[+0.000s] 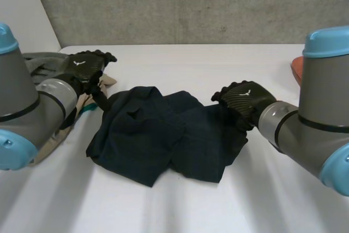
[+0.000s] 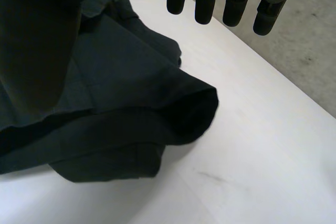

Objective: Fold the laundry.

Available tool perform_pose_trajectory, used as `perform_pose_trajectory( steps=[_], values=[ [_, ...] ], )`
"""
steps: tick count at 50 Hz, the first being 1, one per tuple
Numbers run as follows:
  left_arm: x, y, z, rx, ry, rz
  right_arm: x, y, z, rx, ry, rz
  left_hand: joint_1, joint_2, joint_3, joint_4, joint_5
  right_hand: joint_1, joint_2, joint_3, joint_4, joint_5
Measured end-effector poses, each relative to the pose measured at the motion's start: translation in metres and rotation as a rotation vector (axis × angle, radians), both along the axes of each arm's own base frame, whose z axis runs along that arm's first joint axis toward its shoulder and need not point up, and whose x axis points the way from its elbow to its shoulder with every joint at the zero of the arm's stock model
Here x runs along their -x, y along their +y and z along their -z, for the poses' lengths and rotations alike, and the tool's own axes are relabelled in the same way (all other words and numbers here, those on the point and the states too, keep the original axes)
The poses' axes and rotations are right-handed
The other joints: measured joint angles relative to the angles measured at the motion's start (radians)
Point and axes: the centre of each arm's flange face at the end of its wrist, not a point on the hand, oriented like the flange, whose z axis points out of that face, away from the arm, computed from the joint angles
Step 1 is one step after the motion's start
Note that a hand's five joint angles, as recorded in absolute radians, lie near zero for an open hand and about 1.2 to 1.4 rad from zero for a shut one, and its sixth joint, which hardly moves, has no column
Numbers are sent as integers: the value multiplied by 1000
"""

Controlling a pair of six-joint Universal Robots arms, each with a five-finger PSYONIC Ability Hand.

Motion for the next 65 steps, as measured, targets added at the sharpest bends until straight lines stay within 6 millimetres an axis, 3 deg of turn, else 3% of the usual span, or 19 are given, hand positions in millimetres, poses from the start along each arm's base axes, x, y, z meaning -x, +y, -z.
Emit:
perform_pose_trajectory(
  steps=[10,15,18,19,25,33,38,42,46,50,54,56,57,59,60,61,65],
  values=[
    [-29,-36,4,-11,11,-5,-9,0,10,10,2,-54,0,-2,-1,0,0,0,0,0,-2,0],
    [-43,-71,24,-29,-34,36,-8,-3,12,20,17,-55,0,-2,-1,0,0,0,0,0,-2,0],
    [-44,-79,31,-34,-55,54,-8,-4,12,23,20,-54,0,-2,-1,0,0,0,0,0,-2,0],
    [-45,-90,42,-43,-87,90,-7,-5,12,28,24,-53,0,-2,-1,0,0,0,0,0,-2,0],
    [-33,-103,69,-61,-170,213,-6,-7,12,36,24,-49,5,26,15,32,3,0,0,0,-2,0],
    [-6,-105,96,-49,-267,300,-4,-10,12,41,23,-43,10,47,38,56,19,0,0,0,-2,0],
    [9,-107,110,-37,-315,303,-2,-12,13,44,27,-38,196,186,173,188,165,0,0,0,-2,0],
    [15,-112,114,-17,-355,280,-1,-15,14,52,31,-35,693,667,658,673,617,0,0,0,-2,0],
    [21,-118,111,18,-391,257,1,-17,13,62,38,-32,907,916,905,927,845,0,0,0,-2,0],
    [28,-121,102,64,-410,248,3,-20,12,72,41,-26,948,968,972,995,894,0,1,0,-2,0],
    [40,-126,80,149,-417,237,5,-24,9,87,40,-14,948,968,977,999,894,0,1,0,-2,0],
    [52,-129,44,264,-390,220,8,-28,6,98,36,-1,948,968,980,1000,894,0,1,0,-2,0],
    [52,-129,44,264,-390,220,8,-28,6,98,36,-1,948,968,980,1000,894,0,1,0,-2,0],
    [65,-128,-2,407,-337,199,12,-34,1,112,28,17,948,968,981,1000,894,0,1,0,-2,0],
    [69,-126,-16,449,-318,195,13,-36,0,116,25,23,948,968,981,1000,894,0,1,0,-2,0],
    [78,-120,-48,545,-269,185,16,-41,-4,126,16,39,948,968,981,1000,894,0,1,0,-2,0],
    [97,-92,-116,740,-140,190,26,-53,-15,151,-13,88,948,978,981,1000,894,-1,1,0,-2,0]
  ],
)
